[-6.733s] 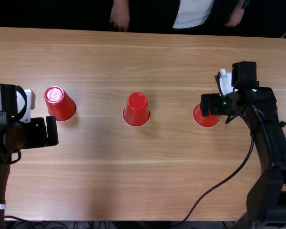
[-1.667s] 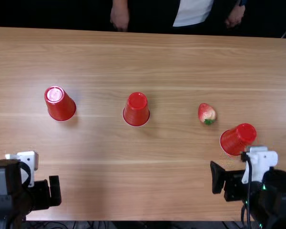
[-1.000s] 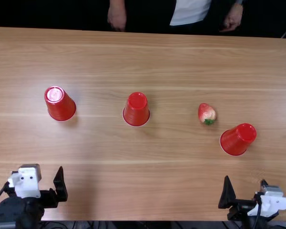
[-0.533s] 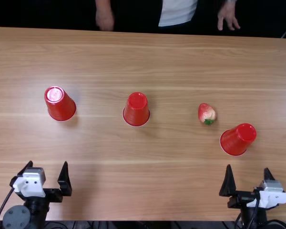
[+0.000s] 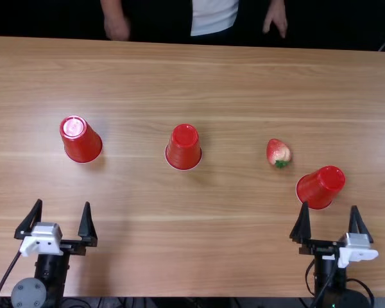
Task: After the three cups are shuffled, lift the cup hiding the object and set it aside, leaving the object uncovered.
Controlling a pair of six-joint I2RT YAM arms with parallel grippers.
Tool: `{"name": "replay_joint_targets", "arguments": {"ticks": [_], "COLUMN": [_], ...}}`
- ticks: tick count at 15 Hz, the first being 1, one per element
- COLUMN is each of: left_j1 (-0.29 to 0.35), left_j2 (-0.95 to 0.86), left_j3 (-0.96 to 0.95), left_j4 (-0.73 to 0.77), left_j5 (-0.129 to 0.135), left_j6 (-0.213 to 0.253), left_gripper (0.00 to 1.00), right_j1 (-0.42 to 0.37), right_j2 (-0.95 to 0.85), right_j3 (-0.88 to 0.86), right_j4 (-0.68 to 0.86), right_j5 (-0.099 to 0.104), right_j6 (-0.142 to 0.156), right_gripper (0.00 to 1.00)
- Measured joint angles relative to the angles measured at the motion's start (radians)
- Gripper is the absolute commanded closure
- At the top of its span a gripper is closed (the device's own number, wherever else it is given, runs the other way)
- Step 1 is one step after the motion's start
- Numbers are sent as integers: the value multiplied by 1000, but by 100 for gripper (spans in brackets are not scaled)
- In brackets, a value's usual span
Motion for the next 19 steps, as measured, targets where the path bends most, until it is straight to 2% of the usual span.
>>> {"name": "replay_joint_targets", "arguments": {"ticks": [1, 2, 19], "left_j1": [0, 0, 0], "left_j2": [0, -1, -1], "left_j3": [-1, 0, -1], "left_j4": [-74, -85, -85], "left_j5": [0, -3, -2], "left_j6": [0, 0, -2], "left_gripper": [0, 0, 0], "right_j1": [0, 0, 0], "right_j2": [0, 0, 0], "right_j3": [-31, -44, -48], "right_j4": [-11, -55, -76], "right_j5": [0, 0, 0], "right_j6": [0, 0, 6], "right_gripper": [0, 0, 0]}}
